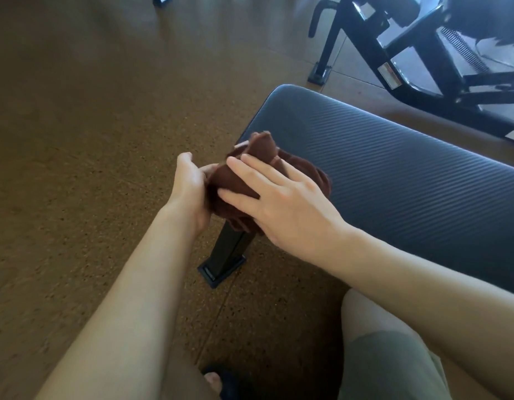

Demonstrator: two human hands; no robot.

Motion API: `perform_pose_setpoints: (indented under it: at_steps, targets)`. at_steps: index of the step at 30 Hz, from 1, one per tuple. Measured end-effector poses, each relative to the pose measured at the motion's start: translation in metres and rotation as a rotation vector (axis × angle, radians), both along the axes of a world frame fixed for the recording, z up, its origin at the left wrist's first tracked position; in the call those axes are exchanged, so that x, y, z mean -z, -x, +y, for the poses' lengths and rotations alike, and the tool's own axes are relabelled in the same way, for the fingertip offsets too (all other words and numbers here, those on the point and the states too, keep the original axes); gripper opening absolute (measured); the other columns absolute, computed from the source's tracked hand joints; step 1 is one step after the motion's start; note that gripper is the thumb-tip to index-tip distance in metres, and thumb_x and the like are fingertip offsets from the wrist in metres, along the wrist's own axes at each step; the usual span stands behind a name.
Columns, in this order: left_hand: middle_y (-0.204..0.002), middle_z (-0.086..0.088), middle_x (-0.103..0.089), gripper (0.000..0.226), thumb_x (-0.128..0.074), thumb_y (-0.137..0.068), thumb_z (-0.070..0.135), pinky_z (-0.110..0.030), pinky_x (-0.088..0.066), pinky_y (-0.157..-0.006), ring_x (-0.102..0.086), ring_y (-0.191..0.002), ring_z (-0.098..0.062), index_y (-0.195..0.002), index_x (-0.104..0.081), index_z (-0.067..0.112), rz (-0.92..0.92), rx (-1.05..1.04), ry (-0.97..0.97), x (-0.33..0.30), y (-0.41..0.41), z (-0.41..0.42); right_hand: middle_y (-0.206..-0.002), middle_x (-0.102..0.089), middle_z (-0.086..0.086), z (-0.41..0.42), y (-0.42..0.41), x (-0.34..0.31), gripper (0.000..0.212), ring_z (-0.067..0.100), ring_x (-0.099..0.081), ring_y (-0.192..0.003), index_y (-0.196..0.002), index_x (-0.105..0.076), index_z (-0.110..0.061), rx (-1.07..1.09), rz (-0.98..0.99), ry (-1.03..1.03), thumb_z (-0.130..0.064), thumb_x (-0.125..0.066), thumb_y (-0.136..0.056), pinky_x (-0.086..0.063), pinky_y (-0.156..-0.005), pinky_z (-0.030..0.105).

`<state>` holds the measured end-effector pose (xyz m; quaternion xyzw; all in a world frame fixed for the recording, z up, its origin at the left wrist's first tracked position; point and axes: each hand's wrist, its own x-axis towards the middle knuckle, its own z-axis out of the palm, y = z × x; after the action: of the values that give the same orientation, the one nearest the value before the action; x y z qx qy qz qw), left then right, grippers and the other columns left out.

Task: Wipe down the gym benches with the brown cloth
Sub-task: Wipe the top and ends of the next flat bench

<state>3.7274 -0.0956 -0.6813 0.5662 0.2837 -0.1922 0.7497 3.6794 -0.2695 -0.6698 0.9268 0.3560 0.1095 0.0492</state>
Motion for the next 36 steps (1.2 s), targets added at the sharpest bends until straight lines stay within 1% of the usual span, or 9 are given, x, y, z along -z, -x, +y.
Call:
perform_pose_setpoints:
  at_steps: [5,9,12,15,19,21,25,33,36]
  targets:
    - [-0.108,-0.005,-0.074,0.06,-0.016,-0.108,0.055,-0.044,-0.042,-0.113,-0.065,-0.112,-0.022,-0.099,-0.063,0.02,-0.052,-0.032,-0.062,0.0,0.003,-0.013,-0.163,-0.041,0.014,-0.092,0.059,-0.003,0.065,0.034,-0.034,-0.153,-0.151,-0.055,-0.027,0.028,0.0,0.071,-0.018,-0.076,-0.09,-0.03,-0.119,0.055]
    - [-0.111,-0.006,-0.071,0.06,-0.016,-0.107,0.056,-0.05,-0.036,-0.118,-0.061,-0.118,-0.025,-0.098,-0.063,0.02,-0.04,-0.052,-0.07,0.001,-0.001,-0.017,-0.165,-0.038,0.011,-0.081,0.037,-0.009,0.052,0.032,-0.031,-0.155,-0.15,-0.056,-0.028,-0.064,0.053,0.056,-0.025,-0.063,-0.098,-0.029,-0.123,0.053]
    - [-0.108,-0.01,-0.073,0.066,-0.016,-0.107,0.058,-0.05,-0.043,-0.109,-0.064,-0.115,-0.027,-0.099,-0.066,0.016,-0.002,-0.075,-0.052,0.002,-0.006,-0.015,-0.166,-0.038,0.005,-0.052,0.0,-0.01,0.045,0.026,-0.027,-0.157,-0.149,-0.056,-0.03,-0.147,0.149,-0.068,-0.03,-0.054,-0.104,-0.021,-0.128,0.048]
    - [-0.101,-0.013,-0.078,0.073,-0.015,-0.104,0.065,-0.043,-0.056,-0.083,-0.072,-0.102,-0.029,-0.11,-0.071,0.019,0.051,-0.069,0.064,0.002,-0.004,-0.013,-0.159,-0.049,0.0,-0.009,-0.043,-0.012,0.041,0.021,-0.038,-0.151,-0.144,-0.062,-0.032,-0.13,0.221,-0.216,-0.033,-0.052,-0.104,-0.026,-0.127,0.045]
    - [-0.096,-0.008,-0.081,0.073,-0.013,-0.105,0.065,-0.031,-0.059,-0.062,-0.076,-0.09,-0.026,-0.118,-0.072,0.025,0.046,-0.225,0.104,0.005,0.001,-0.017,-0.134,-0.066,-0.013,0.035,-0.098,-0.023,0.038,0.011,-0.056,-0.128,-0.122,-0.074,-0.039,-0.016,0.263,-0.192,-0.047,-0.042,-0.103,-0.039,-0.109,0.034]
    - [-0.098,-0.006,-0.081,0.071,-0.014,-0.106,0.063,-0.029,-0.057,-0.064,-0.075,-0.088,-0.023,-0.116,-0.073,0.024,0.026,-0.293,0.079,0.005,0.001,-0.026,-0.119,-0.07,-0.013,0.045,-0.12,-0.022,0.044,0.014,-0.062,-0.113,-0.107,-0.078,-0.035,0.057,0.266,-0.15,-0.052,-0.038,-0.101,-0.048,-0.095,0.034]
    - [-0.101,-0.01,-0.078,0.072,-0.019,-0.103,0.068,-0.034,-0.057,-0.086,-0.072,-0.093,-0.025,-0.111,-0.071,0.019,0.053,-0.381,0.067,-0.001,-0.002,-0.044,-0.109,-0.069,-0.006,0.043,-0.144,-0.017,0.051,0.021,-0.062,-0.102,-0.092,-0.079,-0.025,0.223,0.214,-0.167,-0.055,-0.038,-0.1,-0.036,-0.076,0.032]
    - [-0.088,-0.002,-0.079,0.07,-0.021,-0.102,0.069,-0.027,-0.05,-0.062,-0.073,-0.079,-0.018,-0.1,-0.069,0.018,0.082,-0.348,0.034,-0.003,0.0,-0.048,-0.143,-0.054,-0.004,-0.035,-0.166,-0.023,0.044,0.021,-0.043,-0.14,-0.135,-0.064,-0.036,0.48,0.204,-0.36,-0.054,-0.038,-0.104,-0.043,-0.104,0.042]
    - [-0.094,-0.003,-0.081,0.072,-0.022,-0.102,0.068,-0.029,-0.056,-0.069,-0.075,-0.083,-0.02,-0.109,-0.072,0.017,0.076,-0.316,0.027,-0.007,0.002,-0.049,-0.146,-0.054,0.0,-0.075,-0.159,-0.021,0.046,0.025,-0.044,-0.14,-0.142,-0.058,-0.038,0.599,0.184,-0.37,-0.053,-0.037,-0.104,-0.041,-0.108,0.044]
